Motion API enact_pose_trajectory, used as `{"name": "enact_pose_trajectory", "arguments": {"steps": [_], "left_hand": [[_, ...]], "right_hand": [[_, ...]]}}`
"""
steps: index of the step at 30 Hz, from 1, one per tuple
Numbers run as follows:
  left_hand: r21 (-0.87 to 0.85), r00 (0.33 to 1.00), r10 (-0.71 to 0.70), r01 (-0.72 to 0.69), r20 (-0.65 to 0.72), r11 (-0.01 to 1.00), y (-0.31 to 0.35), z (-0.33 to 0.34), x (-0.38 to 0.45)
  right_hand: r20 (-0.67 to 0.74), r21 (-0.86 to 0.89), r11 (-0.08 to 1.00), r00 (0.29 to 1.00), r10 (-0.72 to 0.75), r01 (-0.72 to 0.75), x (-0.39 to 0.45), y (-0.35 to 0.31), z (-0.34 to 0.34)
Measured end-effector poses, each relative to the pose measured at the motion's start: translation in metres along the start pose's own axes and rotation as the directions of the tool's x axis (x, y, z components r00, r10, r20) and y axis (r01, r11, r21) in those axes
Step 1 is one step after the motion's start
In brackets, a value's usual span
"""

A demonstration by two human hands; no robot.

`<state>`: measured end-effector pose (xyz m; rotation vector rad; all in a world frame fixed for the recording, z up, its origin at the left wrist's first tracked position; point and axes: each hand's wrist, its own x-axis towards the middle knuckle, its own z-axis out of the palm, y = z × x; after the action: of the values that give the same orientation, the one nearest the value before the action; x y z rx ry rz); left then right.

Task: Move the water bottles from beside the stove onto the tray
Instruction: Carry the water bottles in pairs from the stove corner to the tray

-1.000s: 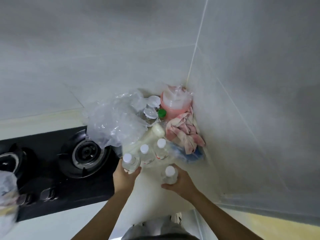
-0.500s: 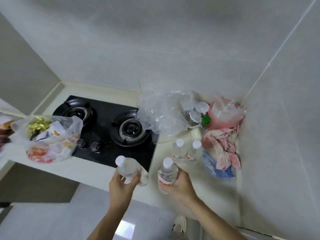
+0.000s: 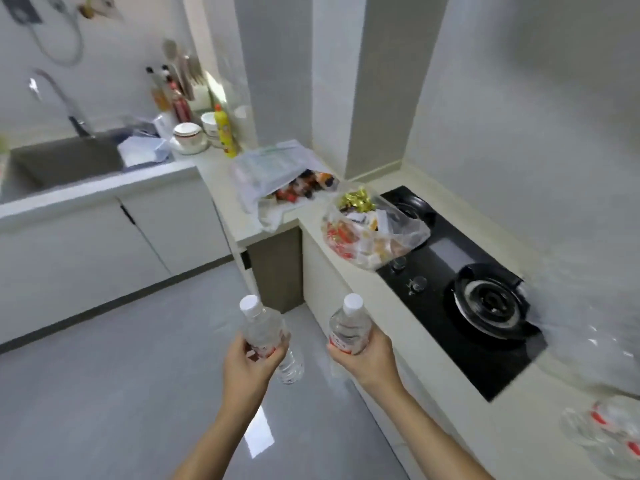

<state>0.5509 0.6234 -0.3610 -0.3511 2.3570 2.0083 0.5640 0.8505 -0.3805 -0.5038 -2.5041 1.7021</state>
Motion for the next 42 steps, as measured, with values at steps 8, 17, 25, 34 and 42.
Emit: {"name": "enact_pose_trajectory", "arguments": {"steps": [8, 17, 25, 34, 42], "left_hand": [[-0.01, 0.922, -0.03, 0.029, -0.386, 1.0, -0.014, -0.21, 0.054], [-0.038, 0.741, -0.086, 0.082, -0.666, 0.996, -0.015, -0.361, 0.131], [-0.052, 0.531, -0.137, 0.173, -0.836, 0.984, 0.008, -0.471, 0.222], [-0.142, 0.314, -0.188, 0.164, -0.931, 0.976, -0.007, -0.597, 0.288], [-0.144, 0.306, -0.176, 0.125, -0.935, 0.982, -0.039, -0.769, 0.375]], "right_hand": [[0.368, 0.006, 0.986, 0.916, -0.159, 0.168, 0.026, -0.127, 0.213], [0.601, 0.084, 0.948, 0.744, -0.293, 0.306, 0.079, -0.227, 0.424], [0.751, 0.194, 0.895, 0.527, -0.399, 0.402, 0.146, -0.331, 0.584], [0.846, 0.235, 0.866, 0.347, -0.406, 0.442, 0.158, -0.416, 0.762], [0.873, 0.185, 0.866, 0.327, -0.362, 0.464, 0.146, -0.487, 0.931]]}}
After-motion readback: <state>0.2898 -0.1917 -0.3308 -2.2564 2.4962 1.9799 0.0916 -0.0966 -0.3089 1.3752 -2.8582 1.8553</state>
